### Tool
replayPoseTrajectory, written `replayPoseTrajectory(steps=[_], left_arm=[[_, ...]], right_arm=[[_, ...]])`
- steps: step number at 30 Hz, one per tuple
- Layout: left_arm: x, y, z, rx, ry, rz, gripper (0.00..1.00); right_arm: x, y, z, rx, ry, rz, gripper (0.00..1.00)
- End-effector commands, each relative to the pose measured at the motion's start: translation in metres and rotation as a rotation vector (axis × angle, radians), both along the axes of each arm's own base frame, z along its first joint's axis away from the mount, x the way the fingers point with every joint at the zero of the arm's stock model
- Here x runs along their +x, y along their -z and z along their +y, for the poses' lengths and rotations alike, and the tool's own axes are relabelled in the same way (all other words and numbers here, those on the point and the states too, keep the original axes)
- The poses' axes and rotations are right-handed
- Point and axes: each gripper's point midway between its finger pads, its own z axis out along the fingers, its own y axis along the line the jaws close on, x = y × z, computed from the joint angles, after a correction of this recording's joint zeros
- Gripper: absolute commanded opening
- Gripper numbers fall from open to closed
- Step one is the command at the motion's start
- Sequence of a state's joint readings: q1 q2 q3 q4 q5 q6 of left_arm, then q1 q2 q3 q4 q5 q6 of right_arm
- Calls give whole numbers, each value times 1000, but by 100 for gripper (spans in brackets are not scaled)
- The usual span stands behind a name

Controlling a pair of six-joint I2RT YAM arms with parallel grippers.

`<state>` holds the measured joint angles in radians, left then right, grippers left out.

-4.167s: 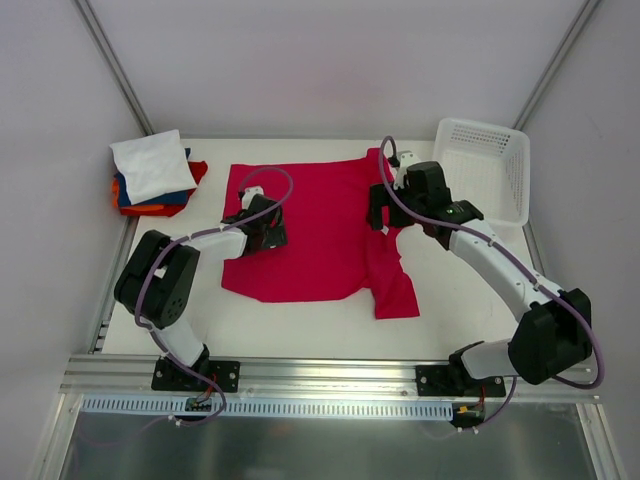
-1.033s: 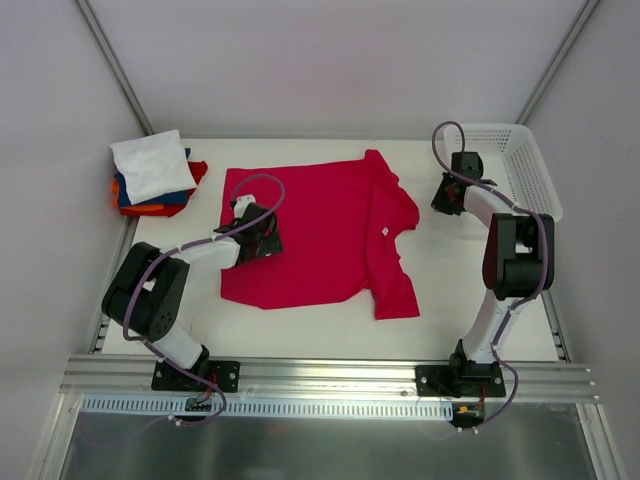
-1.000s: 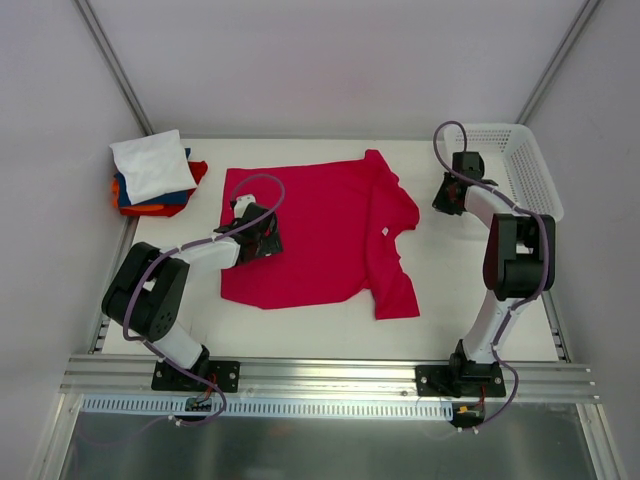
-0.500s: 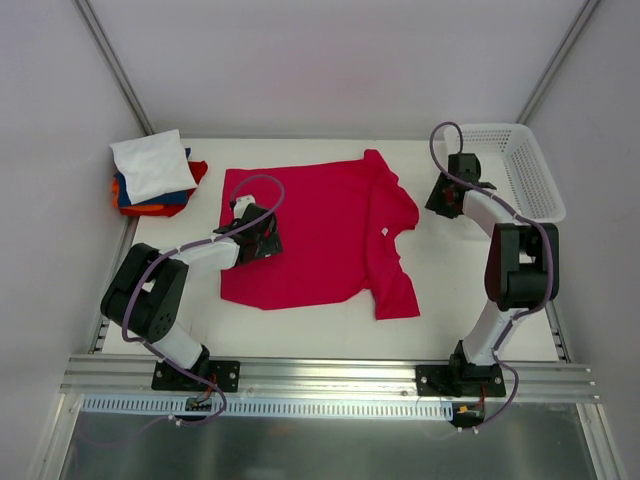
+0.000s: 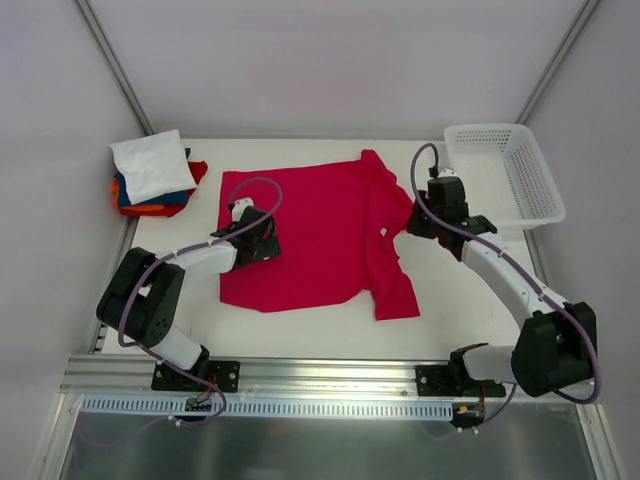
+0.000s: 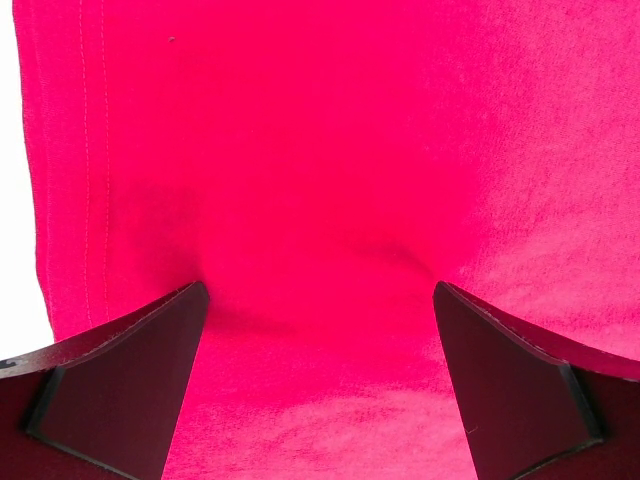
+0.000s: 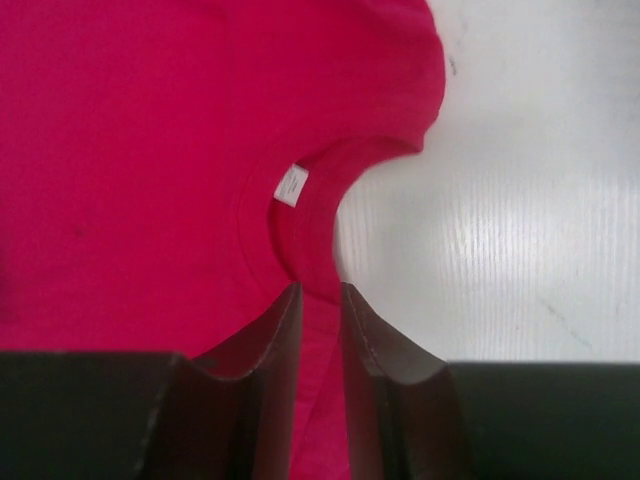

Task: Fold and stack the t-shirts
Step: Flatten the tshirt out

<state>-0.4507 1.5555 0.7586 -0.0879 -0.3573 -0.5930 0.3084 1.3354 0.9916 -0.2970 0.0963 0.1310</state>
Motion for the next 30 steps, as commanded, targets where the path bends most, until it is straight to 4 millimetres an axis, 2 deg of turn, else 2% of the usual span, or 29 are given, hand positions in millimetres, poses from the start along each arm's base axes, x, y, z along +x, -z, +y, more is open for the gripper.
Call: replayPoseTrajectory(steps=[1,2,4,6,7,9,11,19,30], left_arm=[[-35,19,8,3,-9,128,99],[-34,18,8,3,-8,125,99],[-34,17,8,5,-5,122,99],[-33,16,9,6,-6,118,99],[-33,16,9,5,-8,116,99],[-34,16,9,6,-8,116,99],[-35,16,10,6,-13,118,99],[-41,17,16,19,-41,126,99],[-48,21,21,17,-71,149,99]], right_arm=[[-28,10,-2,-18,15,29,25],[-34,8,0,-12,6,21,25],[-48,21,2,-20,-1,42,25],[-55,22,2,-17,4,29,25],[-64,33,2,-20,5,51,26],[-68,36,2,-13,7,38,31],[-76,48,3,-14,-1,63,32],[-77,67,14,-10,-36,89,32],[-72,84,41,4,-100,123,31]])
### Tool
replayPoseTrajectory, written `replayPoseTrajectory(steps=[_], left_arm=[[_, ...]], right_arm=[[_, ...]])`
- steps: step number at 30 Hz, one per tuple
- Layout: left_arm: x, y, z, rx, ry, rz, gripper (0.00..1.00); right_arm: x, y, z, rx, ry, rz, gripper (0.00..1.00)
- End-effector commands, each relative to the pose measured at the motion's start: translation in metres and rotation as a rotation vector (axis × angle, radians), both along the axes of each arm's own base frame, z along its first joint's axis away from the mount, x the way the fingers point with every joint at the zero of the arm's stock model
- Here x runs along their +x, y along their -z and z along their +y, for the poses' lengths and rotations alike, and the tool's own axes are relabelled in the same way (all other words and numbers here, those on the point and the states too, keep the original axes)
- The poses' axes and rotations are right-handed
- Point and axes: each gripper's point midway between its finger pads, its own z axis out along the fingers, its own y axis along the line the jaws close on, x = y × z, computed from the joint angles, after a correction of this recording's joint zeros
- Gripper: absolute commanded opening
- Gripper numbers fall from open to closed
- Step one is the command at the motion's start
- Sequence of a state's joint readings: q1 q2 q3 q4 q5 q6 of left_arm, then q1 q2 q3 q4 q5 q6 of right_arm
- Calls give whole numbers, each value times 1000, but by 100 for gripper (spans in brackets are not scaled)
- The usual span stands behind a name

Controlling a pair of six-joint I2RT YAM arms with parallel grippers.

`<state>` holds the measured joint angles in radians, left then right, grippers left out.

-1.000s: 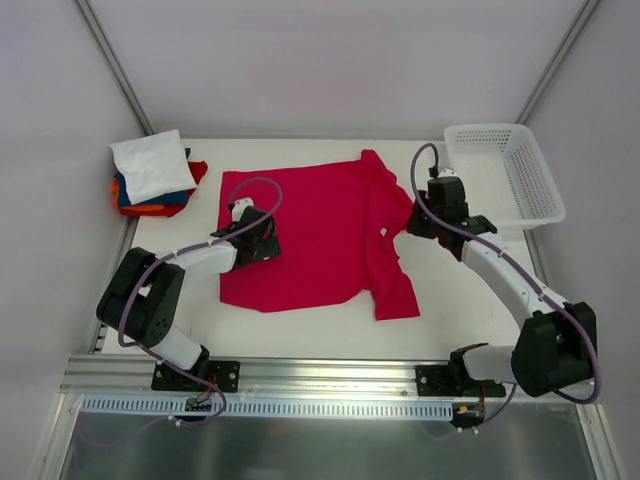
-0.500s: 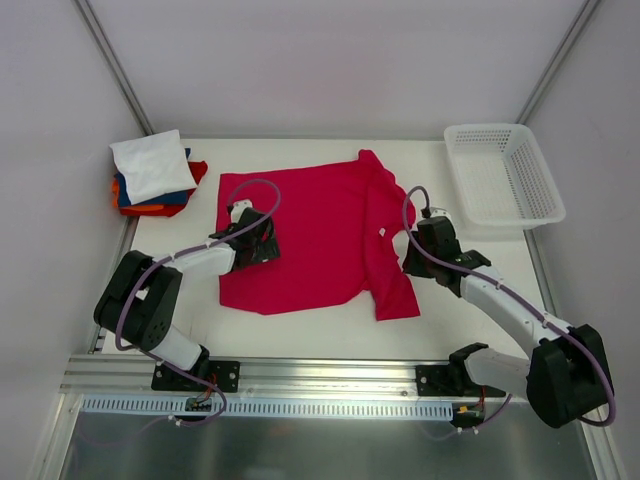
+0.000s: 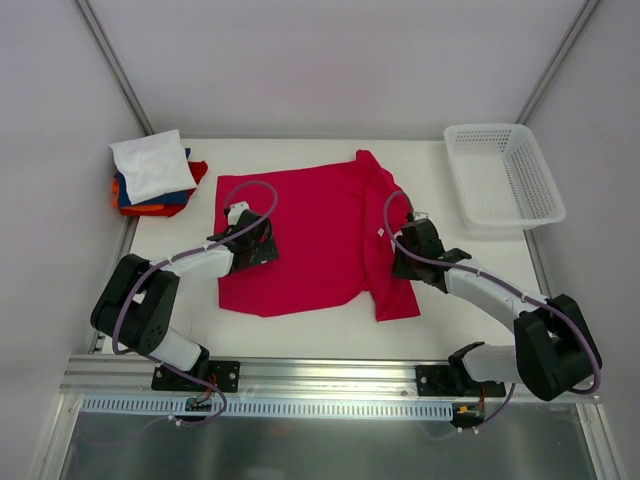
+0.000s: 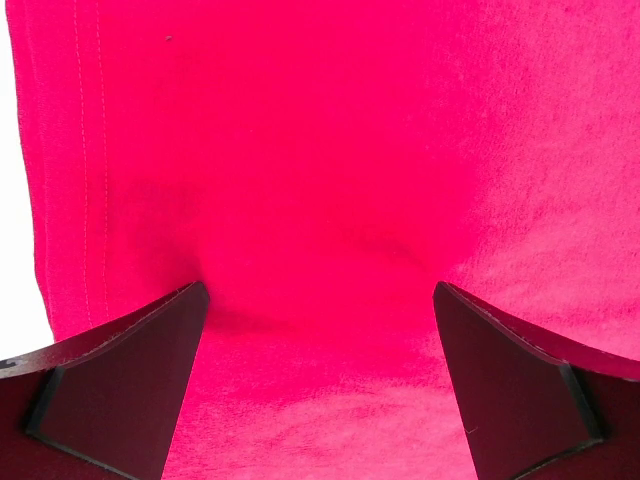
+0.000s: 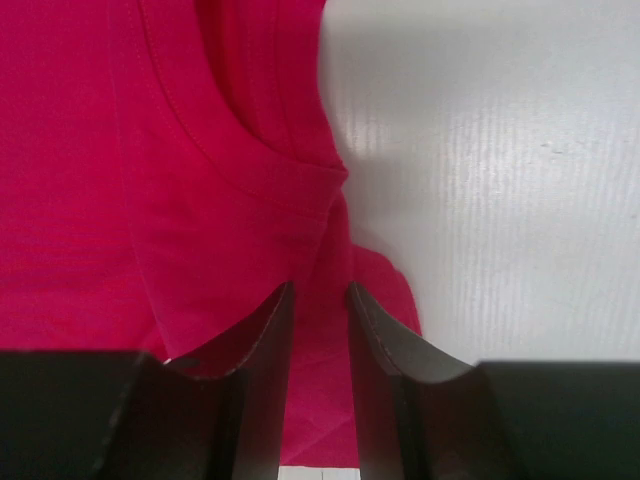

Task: Fold and stack the t-shirts
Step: Flatten the tshirt out

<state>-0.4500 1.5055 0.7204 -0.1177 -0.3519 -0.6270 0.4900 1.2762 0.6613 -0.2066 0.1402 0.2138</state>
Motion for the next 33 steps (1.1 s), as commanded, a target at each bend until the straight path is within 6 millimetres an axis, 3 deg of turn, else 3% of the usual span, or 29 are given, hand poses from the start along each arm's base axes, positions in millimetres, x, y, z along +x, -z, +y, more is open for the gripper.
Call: replayPoseTrajectory(steps=[1,9,15,19,33], left_arm=[[-34,21,17,32,-47,134,98],[-35,22,18,36,-51,138,98],[-34,21,18,36,-50,137,98],[-34,22,17,36,-48,139,98],[-34,22,16,36,-39,143,98]], right_arm=[[11,-8,19,55,-11,-35,31],[14,-5,34,59,-43,-29,30],[18,-6,40,38,-58,-33,20],[23,-5,38,-1,-70,-33,30],[43,-8,35,-98,-97,-44,33]])
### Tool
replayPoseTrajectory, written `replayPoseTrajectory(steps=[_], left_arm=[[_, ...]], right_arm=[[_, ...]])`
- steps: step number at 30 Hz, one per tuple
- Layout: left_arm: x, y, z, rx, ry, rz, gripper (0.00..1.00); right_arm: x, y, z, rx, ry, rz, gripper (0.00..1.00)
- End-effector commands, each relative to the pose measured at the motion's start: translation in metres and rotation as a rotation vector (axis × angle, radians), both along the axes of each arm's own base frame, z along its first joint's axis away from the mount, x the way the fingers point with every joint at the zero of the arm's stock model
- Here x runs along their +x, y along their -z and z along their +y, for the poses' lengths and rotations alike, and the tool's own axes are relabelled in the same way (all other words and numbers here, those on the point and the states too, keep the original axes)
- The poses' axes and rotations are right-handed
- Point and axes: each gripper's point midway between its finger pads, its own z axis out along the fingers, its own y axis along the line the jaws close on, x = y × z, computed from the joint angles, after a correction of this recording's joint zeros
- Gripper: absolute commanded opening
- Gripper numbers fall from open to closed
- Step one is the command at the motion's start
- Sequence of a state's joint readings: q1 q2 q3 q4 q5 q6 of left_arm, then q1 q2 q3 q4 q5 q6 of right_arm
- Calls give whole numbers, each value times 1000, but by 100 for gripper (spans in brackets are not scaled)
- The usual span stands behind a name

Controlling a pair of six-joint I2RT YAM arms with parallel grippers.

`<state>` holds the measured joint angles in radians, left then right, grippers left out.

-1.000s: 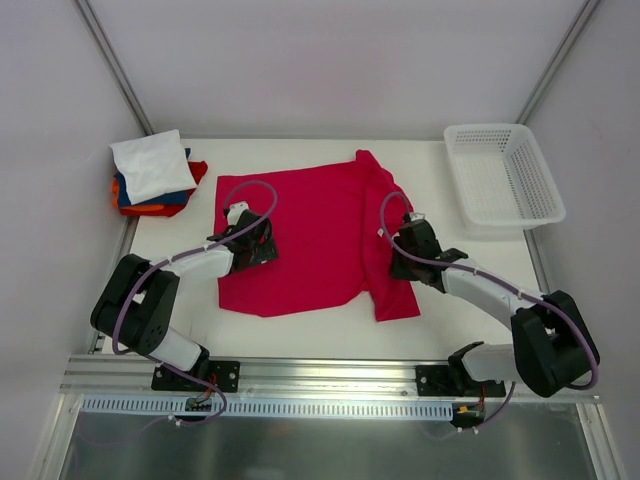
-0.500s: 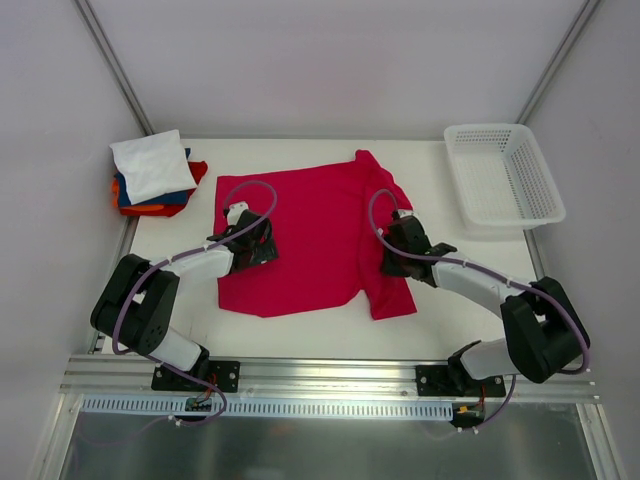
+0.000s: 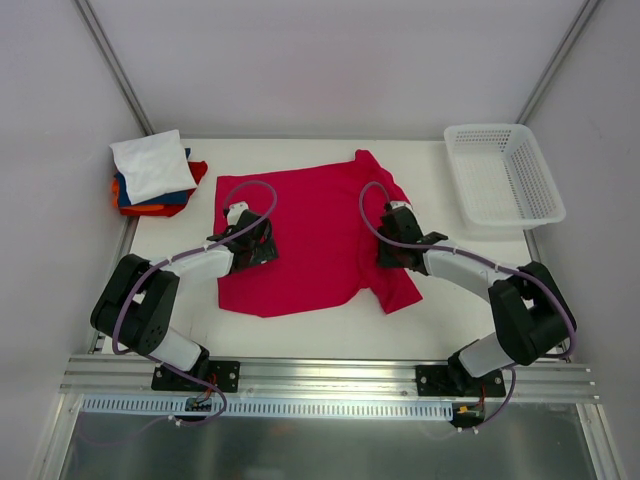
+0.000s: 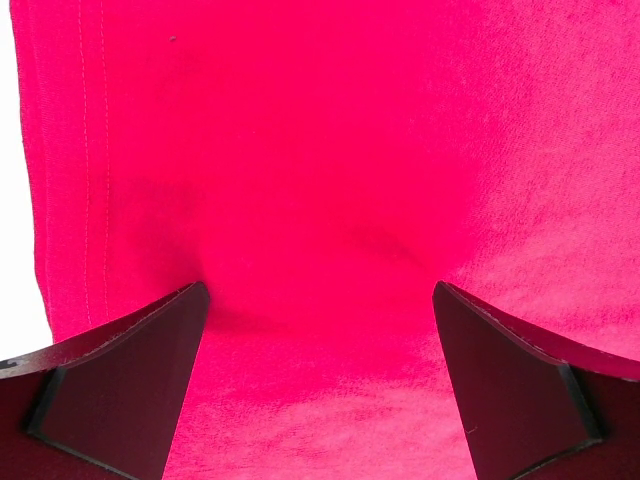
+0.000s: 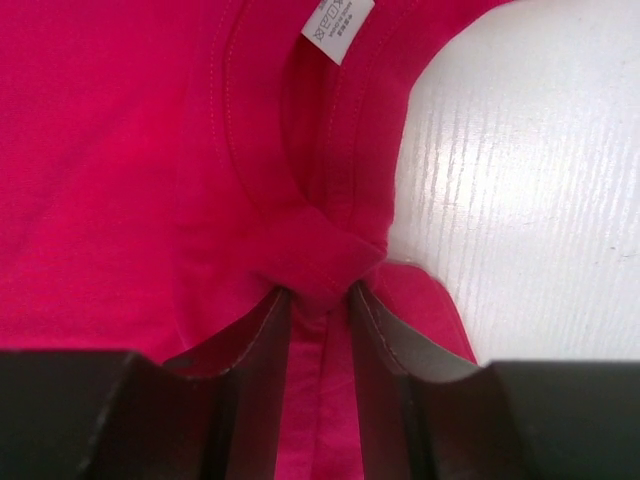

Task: Fold and stack the t-shirts
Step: Flatten the tshirt out

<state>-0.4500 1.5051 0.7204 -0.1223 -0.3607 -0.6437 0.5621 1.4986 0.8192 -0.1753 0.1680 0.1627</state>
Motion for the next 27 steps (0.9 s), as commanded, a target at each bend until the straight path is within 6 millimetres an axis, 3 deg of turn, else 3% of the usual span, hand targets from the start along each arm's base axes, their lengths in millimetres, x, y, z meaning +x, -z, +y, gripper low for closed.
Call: replayPoseTrajectory(steps=[1,17,27], left_arm=[[-34,23,15,37,-21,146,98],[-34,24,14,37,-16,149,98],[-34,24,14,39,-13,150,98]], right_arm=[[15,-18,-1,-34,-3,-61,33],[22,-46,0,-45,-21,-98,34],[17,-33,7,-16,-26,-63,17]])
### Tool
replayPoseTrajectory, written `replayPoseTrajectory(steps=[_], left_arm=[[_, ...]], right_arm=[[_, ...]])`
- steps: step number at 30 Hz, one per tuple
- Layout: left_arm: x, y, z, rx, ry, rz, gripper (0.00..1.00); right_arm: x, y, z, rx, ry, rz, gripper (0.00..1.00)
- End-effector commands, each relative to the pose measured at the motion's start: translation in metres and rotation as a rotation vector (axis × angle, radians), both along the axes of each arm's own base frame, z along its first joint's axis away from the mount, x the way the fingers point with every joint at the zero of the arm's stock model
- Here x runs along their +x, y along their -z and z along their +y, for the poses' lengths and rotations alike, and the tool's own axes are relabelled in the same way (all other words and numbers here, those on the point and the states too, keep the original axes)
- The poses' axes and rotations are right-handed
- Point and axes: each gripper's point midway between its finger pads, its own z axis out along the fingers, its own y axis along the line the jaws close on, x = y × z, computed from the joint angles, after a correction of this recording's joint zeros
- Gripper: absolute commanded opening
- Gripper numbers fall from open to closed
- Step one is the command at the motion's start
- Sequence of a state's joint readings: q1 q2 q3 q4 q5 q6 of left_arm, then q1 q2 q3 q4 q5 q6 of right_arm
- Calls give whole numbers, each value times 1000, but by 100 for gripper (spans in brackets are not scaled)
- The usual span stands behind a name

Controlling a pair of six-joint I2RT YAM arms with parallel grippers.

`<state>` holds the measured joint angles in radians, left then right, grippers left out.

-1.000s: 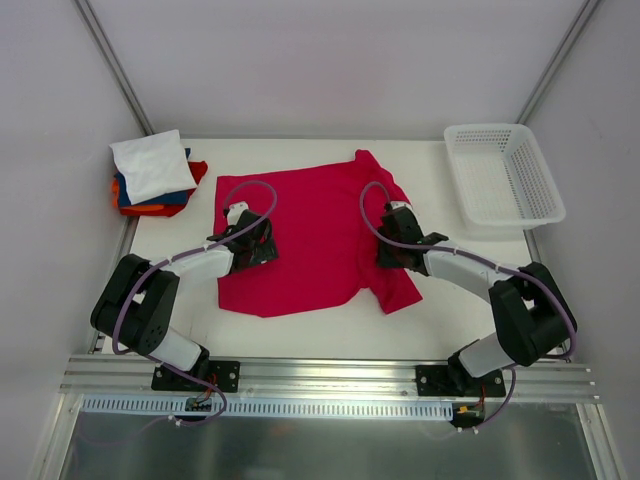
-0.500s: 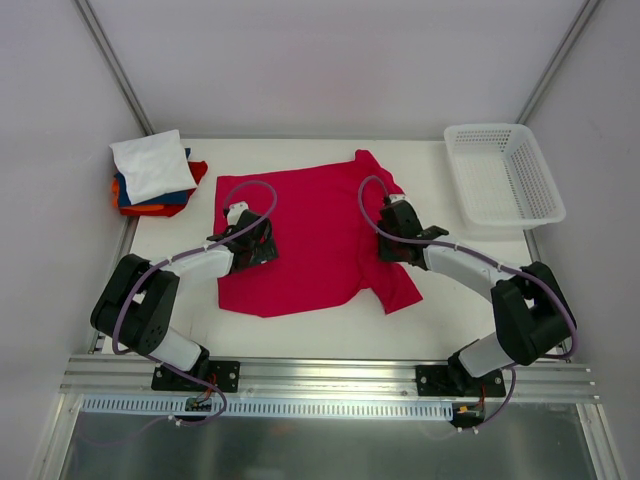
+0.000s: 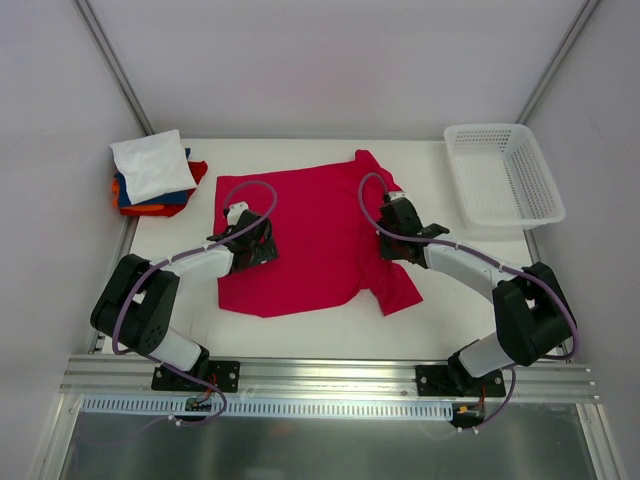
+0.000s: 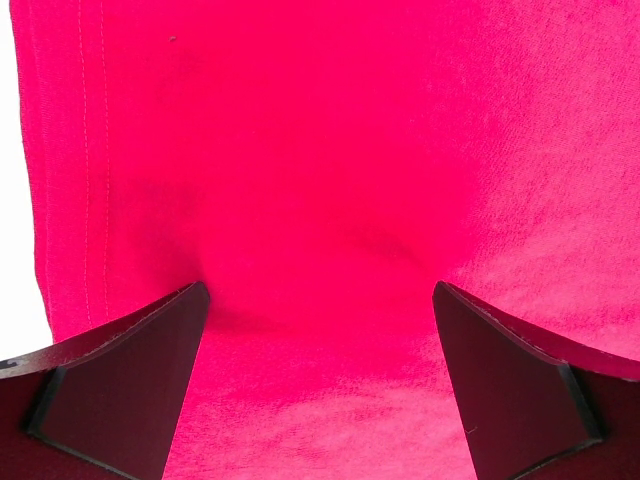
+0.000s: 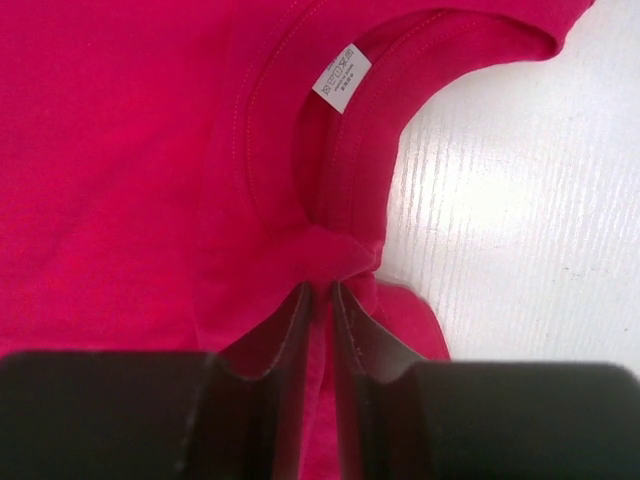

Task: Fold and stack the t-shirts
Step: Flatten the tshirt out

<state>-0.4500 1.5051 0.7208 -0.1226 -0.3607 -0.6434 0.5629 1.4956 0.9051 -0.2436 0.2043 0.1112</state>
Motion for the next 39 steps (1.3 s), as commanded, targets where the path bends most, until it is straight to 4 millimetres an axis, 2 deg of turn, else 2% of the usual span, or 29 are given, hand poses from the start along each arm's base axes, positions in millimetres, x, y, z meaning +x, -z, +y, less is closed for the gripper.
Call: replayPoseTrajectory(steps=[1,4,9,18,27,39], left_arm=[[-34,24,14,39,-14,151,98],[-33,23,14,38,-15,147,98],[-34,23,14,38,-15,149,98],[-33,23,14,38,-15,146,98],[-34,24,15,41,-16,150,98],[-34,24,14,41,-13,150,98]], right_arm=[[3,-9,7,27,-7,-19,15],[2,-8,6,27,0,-20,0],[1,-14,-4,-13,17,-41,0],[9,-70,-64,-193,133,-178,0],[7,-88,-119,-294,283,-207,0],[-10,-113,-190,-530,430,-201,0]])
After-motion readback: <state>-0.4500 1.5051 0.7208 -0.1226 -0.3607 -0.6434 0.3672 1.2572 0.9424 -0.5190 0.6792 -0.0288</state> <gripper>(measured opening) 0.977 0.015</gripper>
